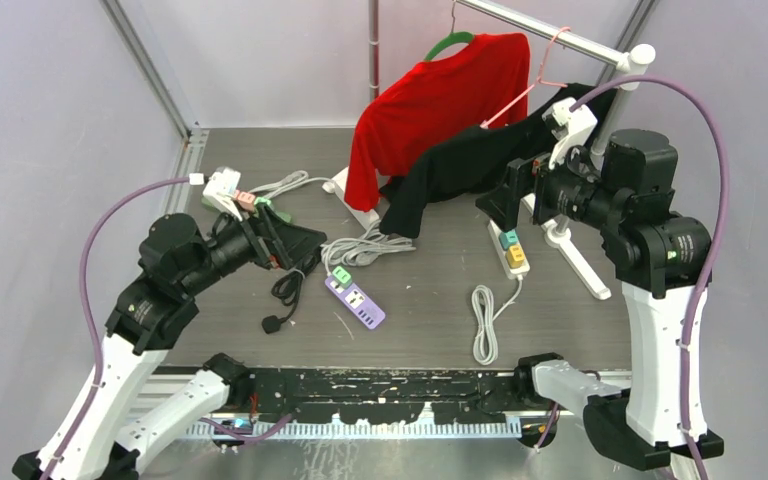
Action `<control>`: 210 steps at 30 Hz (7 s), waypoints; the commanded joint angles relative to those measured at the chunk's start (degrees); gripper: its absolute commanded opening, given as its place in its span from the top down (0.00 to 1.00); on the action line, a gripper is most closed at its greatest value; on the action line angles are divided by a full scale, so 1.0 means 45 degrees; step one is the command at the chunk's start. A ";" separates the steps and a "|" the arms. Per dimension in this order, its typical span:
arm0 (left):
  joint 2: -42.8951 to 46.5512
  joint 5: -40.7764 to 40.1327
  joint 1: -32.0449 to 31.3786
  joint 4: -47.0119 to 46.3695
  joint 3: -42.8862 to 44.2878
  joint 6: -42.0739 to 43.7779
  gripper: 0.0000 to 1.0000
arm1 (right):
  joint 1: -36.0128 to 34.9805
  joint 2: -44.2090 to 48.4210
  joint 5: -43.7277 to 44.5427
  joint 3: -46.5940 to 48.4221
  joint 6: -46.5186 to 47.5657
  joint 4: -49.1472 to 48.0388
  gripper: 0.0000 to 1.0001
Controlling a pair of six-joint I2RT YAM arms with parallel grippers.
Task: Pull the plug off the socket
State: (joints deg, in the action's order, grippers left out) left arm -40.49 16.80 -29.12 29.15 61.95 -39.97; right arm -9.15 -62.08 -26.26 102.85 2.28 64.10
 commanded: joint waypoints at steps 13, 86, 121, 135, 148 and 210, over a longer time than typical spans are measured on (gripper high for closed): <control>-0.0273 -0.1253 -0.1101 -0.0960 -0.2225 -0.1752 0.01 | 0.0390 0.0420 -0.4931 -0.6537 0.3110 -0.1225 0.00; -0.3005 0.0151 0.0889 -0.0384 -0.4999 0.0555 0.30 | 0.2287 0.0498 -0.7772 -1.1224 1.0008 0.0168 0.00; -0.8859 0.2730 0.0918 -0.2910 -0.3717 0.2841 0.29 | 0.2150 0.0561 -0.7481 -1.1364 0.9849 -0.0086 0.00; -0.9385 0.2601 -0.2464 -0.6362 -0.4115 -0.0503 0.32 | 0.1831 0.0592 -0.7295 -1.1487 0.9651 -0.0389 0.00; -0.5633 -0.1422 -0.2539 0.0607 -0.1410 0.4708 0.23 | 0.1623 0.0765 -0.7188 -1.1488 0.9609 -0.0455 0.00; -1.2382 -0.0102 -0.5834 -0.3949 0.0929 0.9079 0.99 | 0.0704 0.1009 -0.6328 -1.1601 0.9476 -0.0779 0.00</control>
State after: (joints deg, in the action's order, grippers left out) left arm -92.95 21.52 -52.58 24.01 64.64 13.04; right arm -5.69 -57.41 -55.48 49.98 45.41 62.46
